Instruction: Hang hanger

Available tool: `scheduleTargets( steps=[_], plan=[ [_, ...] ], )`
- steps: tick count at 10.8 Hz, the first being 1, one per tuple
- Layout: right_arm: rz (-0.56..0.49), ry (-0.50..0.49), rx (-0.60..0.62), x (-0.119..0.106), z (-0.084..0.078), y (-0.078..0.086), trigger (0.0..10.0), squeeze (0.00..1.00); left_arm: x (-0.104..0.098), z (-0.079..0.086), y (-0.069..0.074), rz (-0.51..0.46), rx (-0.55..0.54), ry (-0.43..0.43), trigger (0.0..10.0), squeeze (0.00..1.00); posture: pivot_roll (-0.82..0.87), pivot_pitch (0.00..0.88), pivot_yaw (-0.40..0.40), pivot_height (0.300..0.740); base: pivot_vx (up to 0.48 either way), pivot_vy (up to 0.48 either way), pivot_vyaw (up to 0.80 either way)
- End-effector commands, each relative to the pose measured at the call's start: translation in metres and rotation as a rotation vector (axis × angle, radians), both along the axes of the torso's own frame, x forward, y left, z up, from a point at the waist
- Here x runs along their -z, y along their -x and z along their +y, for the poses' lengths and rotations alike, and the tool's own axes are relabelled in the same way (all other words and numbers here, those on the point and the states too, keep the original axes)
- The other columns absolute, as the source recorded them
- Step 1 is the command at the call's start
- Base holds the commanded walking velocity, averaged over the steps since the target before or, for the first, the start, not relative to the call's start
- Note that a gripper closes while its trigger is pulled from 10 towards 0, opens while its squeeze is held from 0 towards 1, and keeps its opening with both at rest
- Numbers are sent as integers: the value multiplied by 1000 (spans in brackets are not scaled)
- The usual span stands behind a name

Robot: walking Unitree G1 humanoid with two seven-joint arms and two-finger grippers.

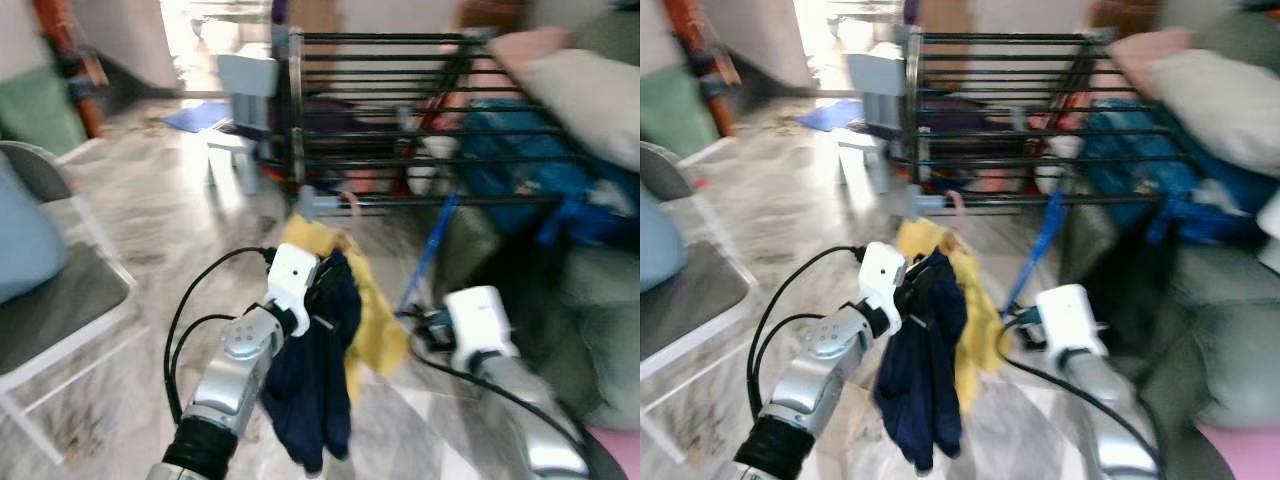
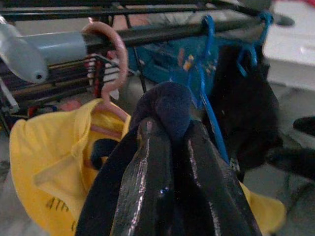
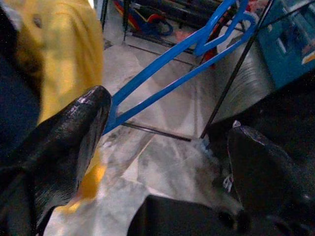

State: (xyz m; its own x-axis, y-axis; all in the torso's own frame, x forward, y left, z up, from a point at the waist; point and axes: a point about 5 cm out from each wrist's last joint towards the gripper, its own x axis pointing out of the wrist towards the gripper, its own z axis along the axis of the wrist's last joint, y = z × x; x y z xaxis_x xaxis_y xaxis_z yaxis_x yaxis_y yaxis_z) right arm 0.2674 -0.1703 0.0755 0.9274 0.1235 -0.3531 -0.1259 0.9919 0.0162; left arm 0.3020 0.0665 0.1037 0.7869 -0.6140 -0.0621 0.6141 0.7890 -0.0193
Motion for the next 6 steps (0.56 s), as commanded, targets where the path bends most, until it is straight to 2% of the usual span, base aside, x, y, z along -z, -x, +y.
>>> scheduleTargets(
  steps=[1, 4, 5, 6],
  plan=[
    [-19, -2, -31, -4, 6, -7, 10000, 0, -9, 5, -6, -43, -26, -16, 10000, 0, 3, 0, -36, 740, 0, 0, 0],
    [-22, -10, -39, -2, 16, -14, 10000, 0, -10, 15, -7, -50, -32, -10, 10000, 0, 14, 0, -38, 740, 0, 0, 0],
    [-22, -7, -41, -1, 17, -11, 10000, 0, -11, 14, -6, -52, -30, -10, 10000, 0, 7, 0, -35, 740, 240, 255, 0],
    [-28, 3, -33, -1, 15, -11, 10000, 0, -9, 12, -5, -47, -25, -10, 10000, 0, 3, 0, -32, 740, 0, 251, 0]
  ],
)
